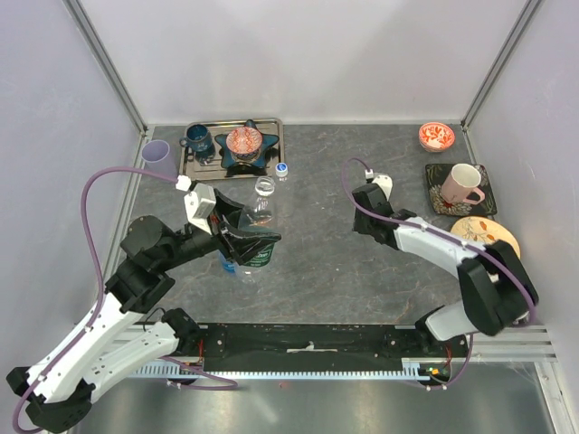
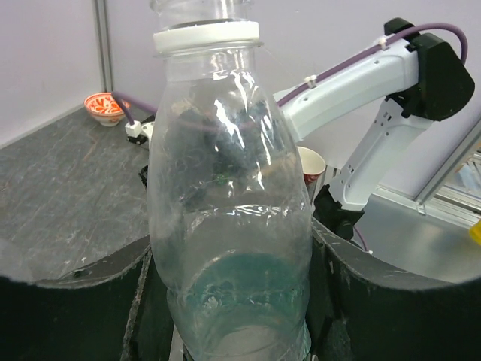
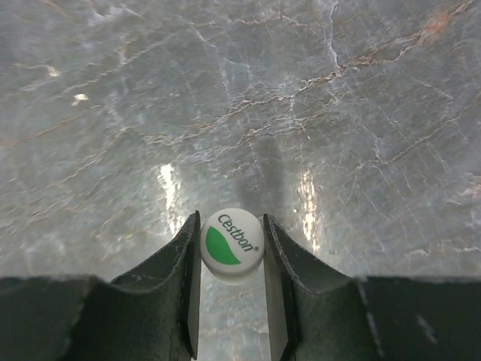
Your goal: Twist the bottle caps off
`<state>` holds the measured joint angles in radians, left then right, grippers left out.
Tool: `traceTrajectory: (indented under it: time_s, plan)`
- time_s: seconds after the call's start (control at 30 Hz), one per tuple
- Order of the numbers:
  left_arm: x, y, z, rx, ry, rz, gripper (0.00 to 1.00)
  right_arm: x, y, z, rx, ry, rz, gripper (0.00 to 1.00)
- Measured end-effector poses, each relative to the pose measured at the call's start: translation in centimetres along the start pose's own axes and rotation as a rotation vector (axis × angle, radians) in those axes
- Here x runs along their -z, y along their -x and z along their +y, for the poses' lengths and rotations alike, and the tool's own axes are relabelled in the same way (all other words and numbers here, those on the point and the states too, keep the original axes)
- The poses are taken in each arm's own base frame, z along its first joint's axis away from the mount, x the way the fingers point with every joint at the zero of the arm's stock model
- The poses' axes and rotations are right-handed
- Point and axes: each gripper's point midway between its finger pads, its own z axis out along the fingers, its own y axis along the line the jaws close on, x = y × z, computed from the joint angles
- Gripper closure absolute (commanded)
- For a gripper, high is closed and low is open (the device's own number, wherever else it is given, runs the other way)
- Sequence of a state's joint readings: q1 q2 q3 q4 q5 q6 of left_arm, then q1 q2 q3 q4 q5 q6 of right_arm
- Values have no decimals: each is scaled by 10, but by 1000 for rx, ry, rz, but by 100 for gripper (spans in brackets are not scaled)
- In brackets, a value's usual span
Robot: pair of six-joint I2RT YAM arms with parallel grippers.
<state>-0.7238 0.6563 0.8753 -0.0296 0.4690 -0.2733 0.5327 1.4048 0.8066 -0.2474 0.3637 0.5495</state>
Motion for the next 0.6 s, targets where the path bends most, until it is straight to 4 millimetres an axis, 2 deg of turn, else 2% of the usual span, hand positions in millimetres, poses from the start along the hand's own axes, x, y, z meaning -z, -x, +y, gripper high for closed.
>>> traceTrajectory:
  time_s: [0.17,0.27,0.53,0.6]
  plan:
    - [1,-6,5,2,27,4,51,-37,-20,-10,2,-72,74,100]
    - [2,-10,7,4,31,9,51,-50,-25,-14,2,-107,88,100]
    - [2,-13,12,5,54,11,51,-72,-6,-13,-26,-148,53,100]
    - [2,-14,12,6,56,12,51,-79,-3,-12,-27,-154,49,93]
